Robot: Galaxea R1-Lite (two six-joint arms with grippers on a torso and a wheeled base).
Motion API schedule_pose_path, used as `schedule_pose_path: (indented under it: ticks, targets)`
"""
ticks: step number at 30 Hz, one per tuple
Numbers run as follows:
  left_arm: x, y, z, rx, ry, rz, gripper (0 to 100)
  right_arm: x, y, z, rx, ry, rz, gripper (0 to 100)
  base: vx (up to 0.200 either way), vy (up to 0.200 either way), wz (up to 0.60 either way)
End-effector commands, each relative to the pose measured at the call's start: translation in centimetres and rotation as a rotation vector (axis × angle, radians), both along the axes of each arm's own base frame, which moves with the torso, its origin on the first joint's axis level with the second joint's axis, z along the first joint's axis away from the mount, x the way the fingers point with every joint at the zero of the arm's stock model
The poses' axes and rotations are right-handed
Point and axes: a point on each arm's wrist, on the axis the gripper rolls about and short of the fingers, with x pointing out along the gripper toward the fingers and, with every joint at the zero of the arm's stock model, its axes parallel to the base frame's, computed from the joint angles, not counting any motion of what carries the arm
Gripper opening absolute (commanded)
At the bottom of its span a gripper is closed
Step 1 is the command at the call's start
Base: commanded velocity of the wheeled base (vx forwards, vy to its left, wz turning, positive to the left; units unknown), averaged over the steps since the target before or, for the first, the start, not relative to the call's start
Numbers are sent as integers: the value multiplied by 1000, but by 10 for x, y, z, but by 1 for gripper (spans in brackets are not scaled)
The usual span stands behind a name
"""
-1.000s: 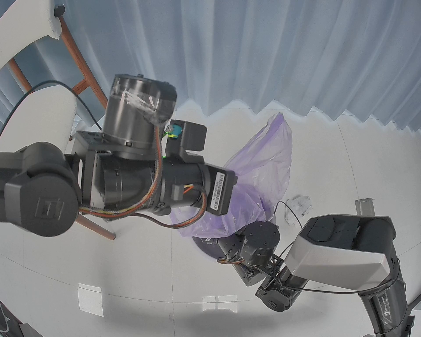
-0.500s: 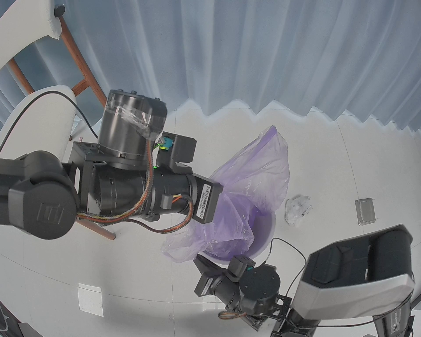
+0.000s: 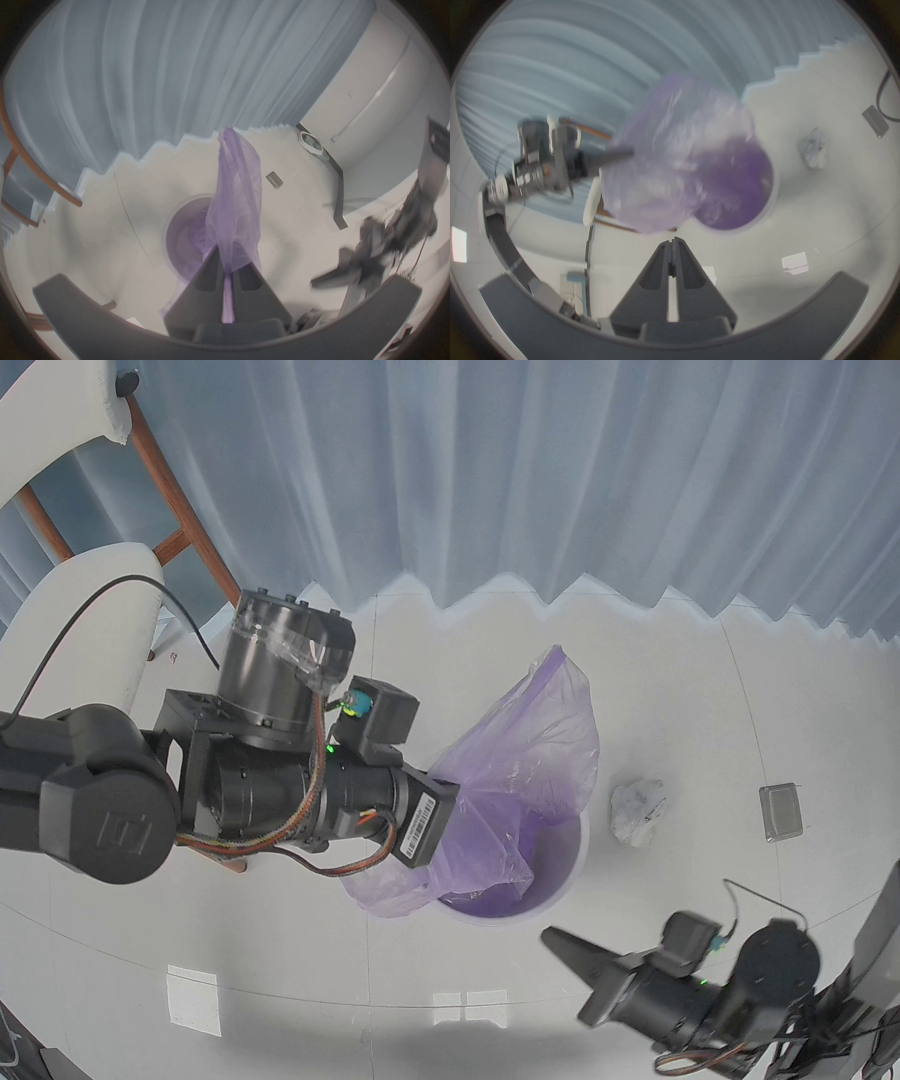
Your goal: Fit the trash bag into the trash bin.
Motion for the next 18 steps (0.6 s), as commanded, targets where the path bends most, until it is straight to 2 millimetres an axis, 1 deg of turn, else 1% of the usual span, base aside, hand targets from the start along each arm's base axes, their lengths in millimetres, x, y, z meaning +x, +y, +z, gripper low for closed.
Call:
schedule_pose_path:
  ticks: [1, 2, 3, 6, 7, 8, 9, 10, 13, 14, 15, 16, 18]
  targets:
    - [-9, -8, -25, 100, -13, -91, 0, 5, -68, 35, 139, -50, -196, 0, 0, 0, 0]
    - [-9, -8, -25, 100, -13, -91, 0, 5, -68, 35, 139, -50, -196, 0, 0, 0, 0]
    - [-10, -14, -31, 113, -16, -110, 0, 19, -76, 39, 154, -63, -228, 0, 0, 0, 0]
    - [-15, -20, -36, 166, -55, -153, 0, 50, -95, 48, 165, -79, -269, 0, 0, 0, 0]
    - [-15, -20, -36, 183, -72, -162, 0, 55, -98, 51, 160, -73, -277, 0, 0, 0, 0]
    - [-14, -21, -35, 211, -101, -173, 0, 64, -102, 57, 159, -70, -285, 0, 0, 0, 0]
    - [-14, -21, -35, 216, -108, -176, 0, 65, -103, 59, 159, -69, -286, 100, 0, 0, 0]
    - [-12, -23, -39, 251, -138, -195, 0, 74, -105, 70, 155, -55, -289, 100, 0, 0, 0]
    - [-9, -27, -43, 258, -191, -212, 0, 81, -100, 99, 149, -16, -262, 100, 0, 0, 0]
    - [-11, -29, -43, 248, -205, -213, 0, 81, -96, 109, 135, 10, -232, 100, 0, 0, 0]
    - [-11, -29, -43, 248, -209, -210, 0, 81, -94, 112, 132, 14, -221, 100, 0, 0, 0]
    - [-11, -30, -42, 246, -223, -195, 0, 79, -86, 122, 114, 45, -184, 100, 0, 0, 0]
    - [-15, -32, -43, 257, -228, -175, 0, 76, -76, 135, 88, 83, -143, 100, 0, 0, 0]
